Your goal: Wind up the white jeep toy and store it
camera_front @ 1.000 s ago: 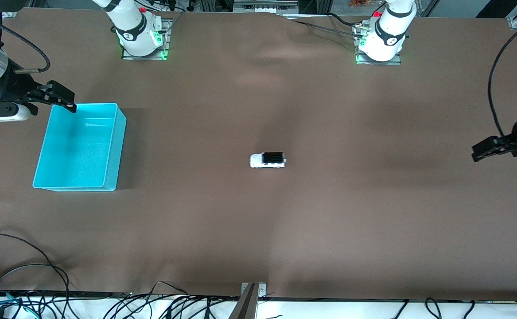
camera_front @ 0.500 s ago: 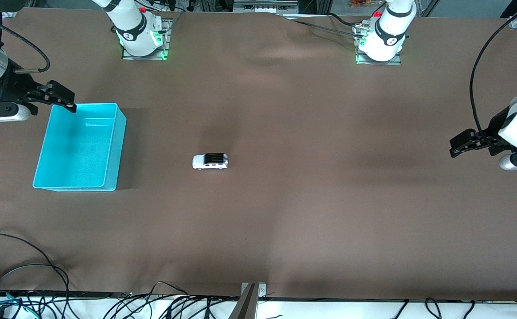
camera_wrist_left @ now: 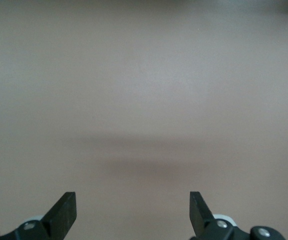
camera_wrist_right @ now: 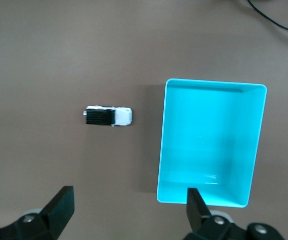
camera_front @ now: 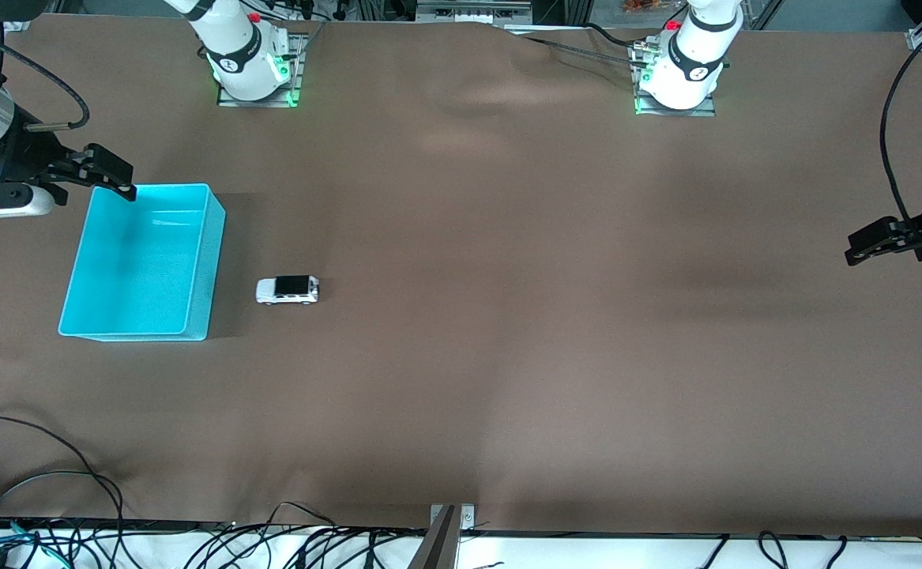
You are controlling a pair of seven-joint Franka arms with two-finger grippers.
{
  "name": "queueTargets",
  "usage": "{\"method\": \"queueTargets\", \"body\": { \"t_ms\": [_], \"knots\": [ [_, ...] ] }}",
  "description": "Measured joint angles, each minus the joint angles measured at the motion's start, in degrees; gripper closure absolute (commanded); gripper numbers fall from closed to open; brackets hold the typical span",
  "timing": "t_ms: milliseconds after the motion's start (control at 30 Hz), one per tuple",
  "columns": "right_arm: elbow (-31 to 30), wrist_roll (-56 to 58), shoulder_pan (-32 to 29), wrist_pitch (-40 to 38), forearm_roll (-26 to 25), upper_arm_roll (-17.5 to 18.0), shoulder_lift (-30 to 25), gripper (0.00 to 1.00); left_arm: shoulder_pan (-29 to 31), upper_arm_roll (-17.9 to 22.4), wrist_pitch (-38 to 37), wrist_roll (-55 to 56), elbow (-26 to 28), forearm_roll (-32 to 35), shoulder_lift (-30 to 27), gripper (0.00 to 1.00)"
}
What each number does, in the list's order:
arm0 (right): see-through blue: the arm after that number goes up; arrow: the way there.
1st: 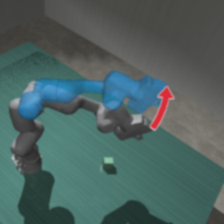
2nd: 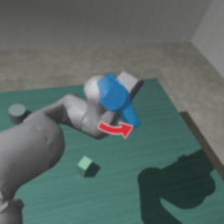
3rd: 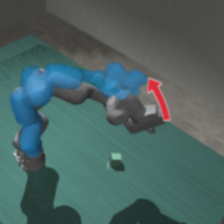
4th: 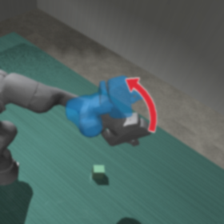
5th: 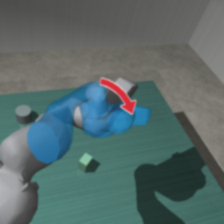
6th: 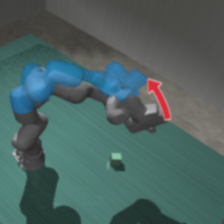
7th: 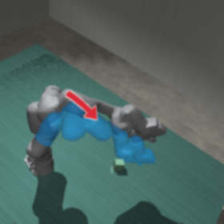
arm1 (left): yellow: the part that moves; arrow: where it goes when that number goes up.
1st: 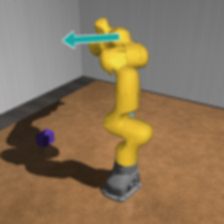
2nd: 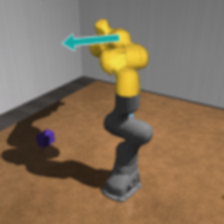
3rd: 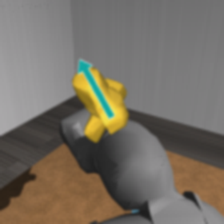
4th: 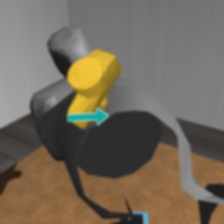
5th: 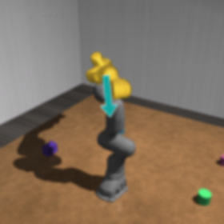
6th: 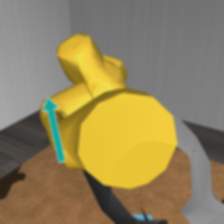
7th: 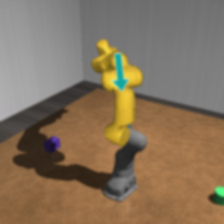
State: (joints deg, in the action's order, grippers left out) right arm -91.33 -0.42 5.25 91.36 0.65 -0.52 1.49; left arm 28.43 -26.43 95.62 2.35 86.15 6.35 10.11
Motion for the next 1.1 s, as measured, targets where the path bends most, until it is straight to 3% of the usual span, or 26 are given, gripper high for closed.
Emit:
{"method": "queueTargets", "body": {
  "t_ms": [1100],
  "knots": [
    [0.0, 0.0, 0.0, 0.0, 0.0, 0.0, 0.0, 0.00, 0.2, -0.8, 0.0, -0.5, 0.9, -0.9, -0.5, 0.00]
  ]
}}
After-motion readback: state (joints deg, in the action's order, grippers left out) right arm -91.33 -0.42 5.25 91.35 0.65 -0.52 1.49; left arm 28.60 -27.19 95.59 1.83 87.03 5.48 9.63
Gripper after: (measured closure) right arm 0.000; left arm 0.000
